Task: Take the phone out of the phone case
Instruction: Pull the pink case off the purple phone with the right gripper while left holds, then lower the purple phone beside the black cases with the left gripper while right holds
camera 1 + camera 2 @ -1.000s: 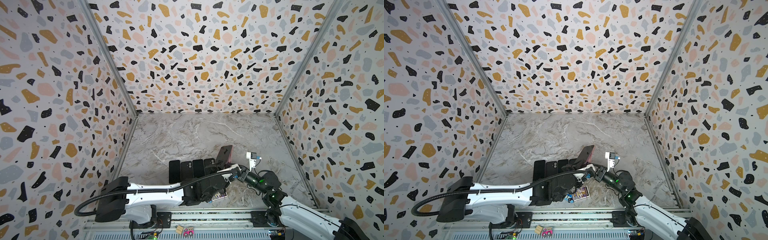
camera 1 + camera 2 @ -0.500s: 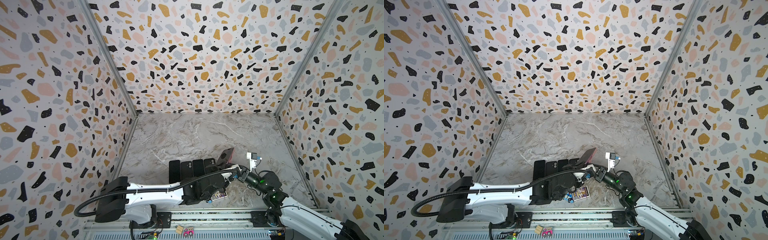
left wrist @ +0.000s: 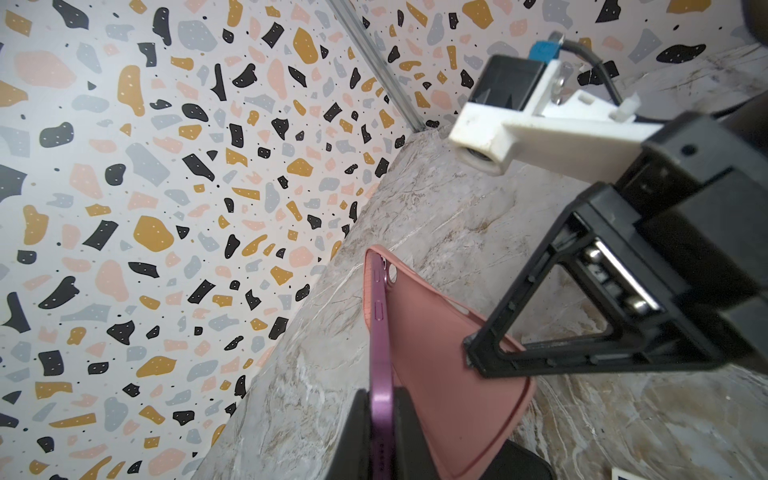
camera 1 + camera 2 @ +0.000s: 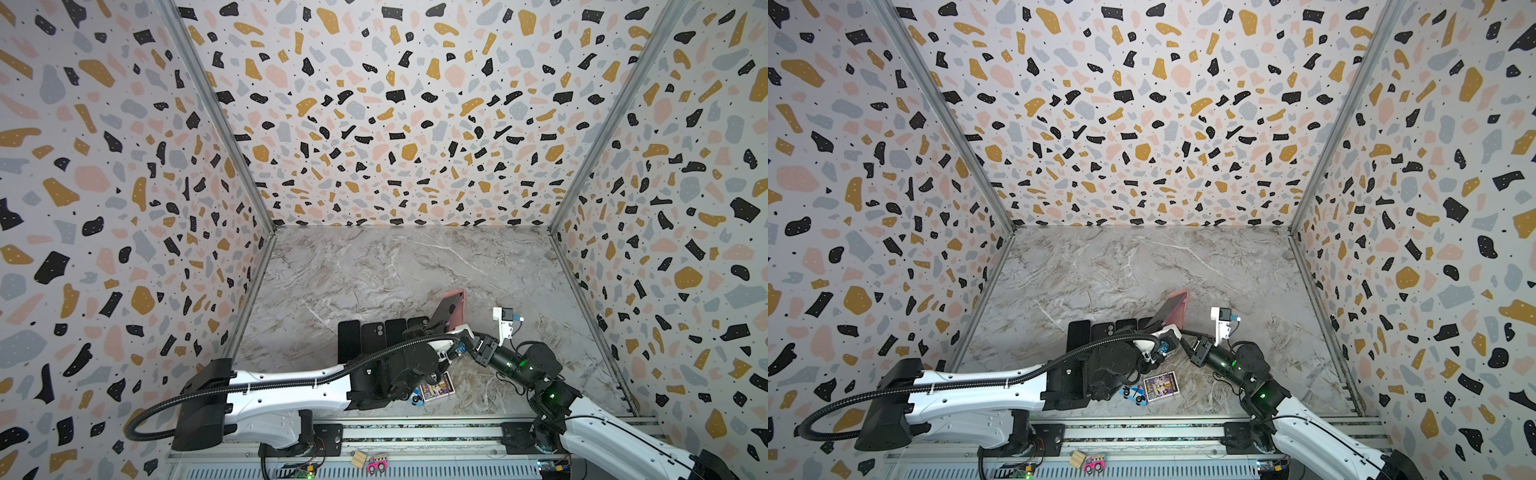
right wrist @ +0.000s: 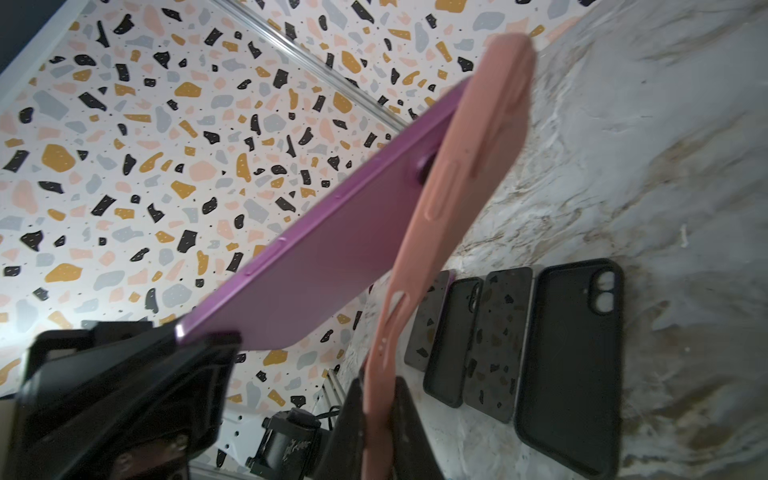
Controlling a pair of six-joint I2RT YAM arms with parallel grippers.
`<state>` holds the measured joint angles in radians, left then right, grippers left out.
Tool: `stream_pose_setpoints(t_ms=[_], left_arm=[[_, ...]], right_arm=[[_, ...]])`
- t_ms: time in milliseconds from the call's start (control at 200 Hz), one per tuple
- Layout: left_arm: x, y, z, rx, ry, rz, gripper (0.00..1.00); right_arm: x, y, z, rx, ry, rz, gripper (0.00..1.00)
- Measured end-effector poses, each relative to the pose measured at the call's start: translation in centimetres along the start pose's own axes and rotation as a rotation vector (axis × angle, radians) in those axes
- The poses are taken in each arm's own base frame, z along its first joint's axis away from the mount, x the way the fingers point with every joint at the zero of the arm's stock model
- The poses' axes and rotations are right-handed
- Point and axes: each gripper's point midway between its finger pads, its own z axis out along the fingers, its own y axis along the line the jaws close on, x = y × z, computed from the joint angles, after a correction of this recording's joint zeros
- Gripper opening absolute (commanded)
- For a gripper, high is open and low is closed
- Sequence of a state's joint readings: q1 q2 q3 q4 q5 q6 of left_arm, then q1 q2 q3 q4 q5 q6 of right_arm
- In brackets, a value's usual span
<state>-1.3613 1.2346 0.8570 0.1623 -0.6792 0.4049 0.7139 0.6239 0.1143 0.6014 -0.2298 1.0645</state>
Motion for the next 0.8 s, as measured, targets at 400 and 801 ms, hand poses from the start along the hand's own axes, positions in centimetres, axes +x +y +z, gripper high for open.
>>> stream_pose_setpoints(t_ms=[400, 801], left_arm=[[1.1, -0.2, -0.5, 0.015, 0.029, -0.005, 0.0], [4.2, -3.8, 3.0, 0.041, 0.239, 0.082, 0.0]], right_arm=[[-2.2, -5.7, -1.7, 0.29, -0.078, 0.005, 0.0], [-9.2, -6.1, -5.5, 0.514, -0.229, -0.138, 0.0]])
